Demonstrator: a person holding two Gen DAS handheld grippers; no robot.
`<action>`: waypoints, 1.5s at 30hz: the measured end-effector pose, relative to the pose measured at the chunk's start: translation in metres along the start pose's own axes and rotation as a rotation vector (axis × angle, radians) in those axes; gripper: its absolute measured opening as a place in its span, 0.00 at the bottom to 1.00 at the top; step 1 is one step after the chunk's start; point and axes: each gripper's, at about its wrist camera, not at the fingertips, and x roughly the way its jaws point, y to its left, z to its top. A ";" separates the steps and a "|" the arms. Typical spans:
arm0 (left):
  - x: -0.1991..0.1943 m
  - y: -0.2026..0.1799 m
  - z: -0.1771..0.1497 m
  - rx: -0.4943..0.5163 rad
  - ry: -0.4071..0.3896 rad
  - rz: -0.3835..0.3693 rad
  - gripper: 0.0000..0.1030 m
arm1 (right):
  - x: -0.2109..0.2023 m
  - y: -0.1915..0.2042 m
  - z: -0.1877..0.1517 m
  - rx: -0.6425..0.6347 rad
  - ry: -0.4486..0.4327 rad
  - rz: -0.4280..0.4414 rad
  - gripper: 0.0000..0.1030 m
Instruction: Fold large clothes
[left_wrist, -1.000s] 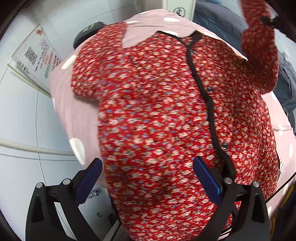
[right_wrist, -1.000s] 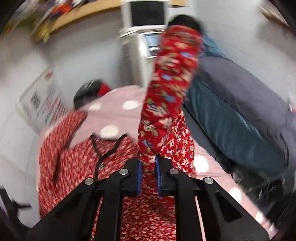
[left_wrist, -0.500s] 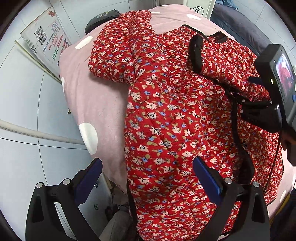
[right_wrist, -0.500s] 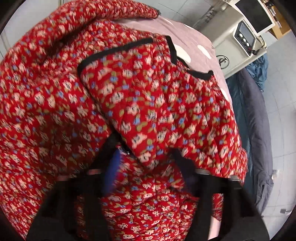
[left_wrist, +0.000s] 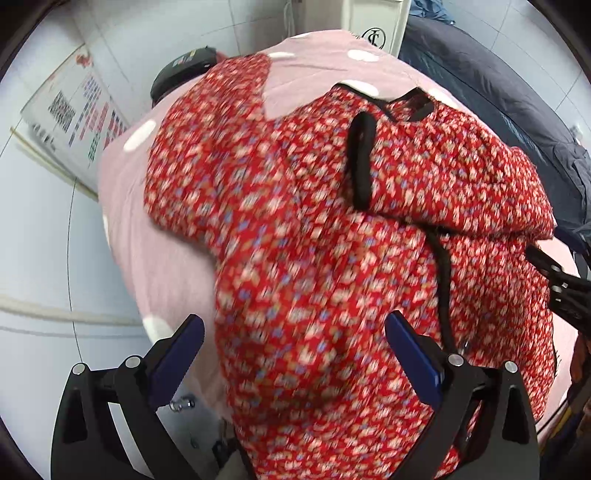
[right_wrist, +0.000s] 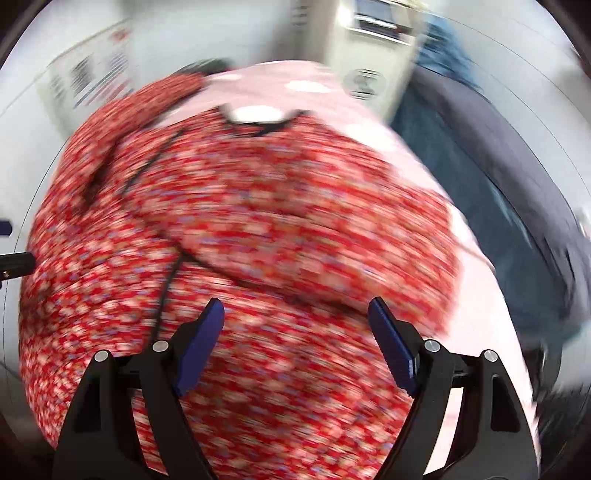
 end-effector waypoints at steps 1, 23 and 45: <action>0.001 -0.003 0.006 0.006 -0.007 0.000 0.94 | 0.000 -0.012 -0.001 0.028 0.000 -0.015 0.77; 0.070 -0.069 0.099 0.129 0.008 -0.048 0.11 | 0.077 -0.111 0.010 0.319 0.094 0.048 0.26; 0.079 -0.072 0.040 0.230 0.125 0.050 0.11 | 0.017 -0.161 0.000 0.520 0.055 -0.007 0.77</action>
